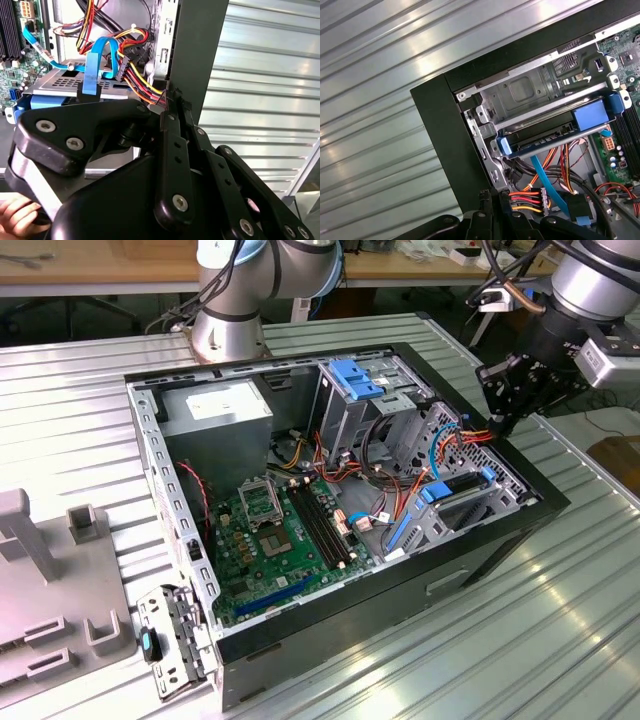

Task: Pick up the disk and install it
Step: 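Insert the first disk wire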

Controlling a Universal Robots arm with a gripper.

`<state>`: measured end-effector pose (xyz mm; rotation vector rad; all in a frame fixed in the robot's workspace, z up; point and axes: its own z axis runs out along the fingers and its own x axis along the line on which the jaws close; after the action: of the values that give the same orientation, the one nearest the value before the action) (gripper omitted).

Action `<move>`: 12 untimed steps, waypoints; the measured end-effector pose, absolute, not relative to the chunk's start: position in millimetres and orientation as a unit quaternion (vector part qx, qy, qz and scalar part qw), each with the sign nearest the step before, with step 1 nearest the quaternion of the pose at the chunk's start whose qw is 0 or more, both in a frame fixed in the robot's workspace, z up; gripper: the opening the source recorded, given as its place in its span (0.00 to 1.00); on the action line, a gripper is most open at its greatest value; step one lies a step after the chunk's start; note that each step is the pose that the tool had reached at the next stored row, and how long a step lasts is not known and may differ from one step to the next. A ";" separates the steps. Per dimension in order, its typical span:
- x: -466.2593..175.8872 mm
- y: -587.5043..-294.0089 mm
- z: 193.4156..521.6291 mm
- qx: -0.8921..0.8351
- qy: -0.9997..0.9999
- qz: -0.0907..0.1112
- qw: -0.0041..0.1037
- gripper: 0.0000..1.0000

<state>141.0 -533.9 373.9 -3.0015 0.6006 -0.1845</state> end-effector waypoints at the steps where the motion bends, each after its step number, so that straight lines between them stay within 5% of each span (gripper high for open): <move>1: 141.0 -533.9 373.9 -0.978 0.196 -0.060 0.037 0.17; 12: 141.0 -533.9 373.9 -0.977 0.200 -0.060 0.037 0.17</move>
<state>141.0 -533.9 373.9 -2.9993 0.6135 -0.1849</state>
